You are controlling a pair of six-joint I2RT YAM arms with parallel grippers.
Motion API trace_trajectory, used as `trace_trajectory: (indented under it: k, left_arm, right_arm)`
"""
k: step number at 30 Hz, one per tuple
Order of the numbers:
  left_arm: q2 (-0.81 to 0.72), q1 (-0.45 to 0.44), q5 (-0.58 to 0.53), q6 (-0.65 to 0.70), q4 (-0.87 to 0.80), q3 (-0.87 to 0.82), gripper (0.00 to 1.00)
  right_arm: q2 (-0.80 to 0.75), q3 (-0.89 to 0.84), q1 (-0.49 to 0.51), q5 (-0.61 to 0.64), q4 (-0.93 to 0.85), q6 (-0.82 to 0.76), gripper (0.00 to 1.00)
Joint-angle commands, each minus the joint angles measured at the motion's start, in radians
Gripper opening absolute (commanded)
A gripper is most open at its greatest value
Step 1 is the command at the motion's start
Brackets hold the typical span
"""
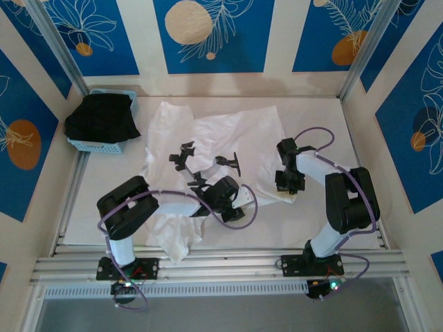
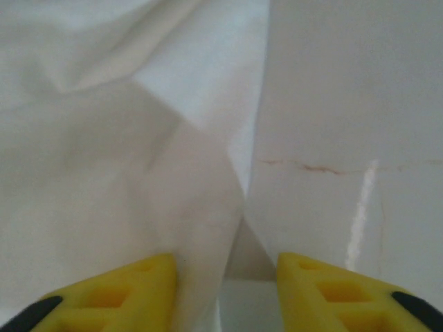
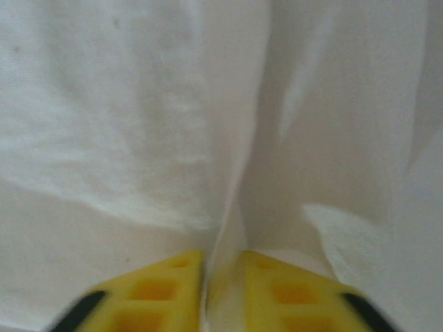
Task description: Fold the inside-out t-shirt
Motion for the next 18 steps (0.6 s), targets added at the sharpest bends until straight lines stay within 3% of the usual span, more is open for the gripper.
trace_trajectory:
  k: [1,4,5,13,18]
  left_arm:
    - [0.006,0.010,-0.051,0.034,-0.079,0.025,0.24]
    - [-0.031,0.042,-0.027,0.017,-0.128,0.013,0.03]
    - [-0.053,0.055,-0.015,0.006,-0.143,0.001,0.00]
    - [-0.330,0.193,0.091,-0.158,-0.227,-0.162,0.00]
    - [-0.442,0.282,0.169,-0.230,-0.227,-0.227,0.00]
  right_arm:
    - [-0.019,0.027,-0.015,-0.073,-0.007,-0.014,0.06]
    - [-0.077,0.023,-0.010,-0.161,-0.009,-0.038,0.01]
    - [-0.095,0.026,-0.009,-0.191,-0.018,-0.048,0.00]
    - [-0.161,0.083,0.001,-0.567,-0.040,-0.115,0.01]
    - [0.019,0.186,-0.008,-0.591,0.018,-0.142,0.03]
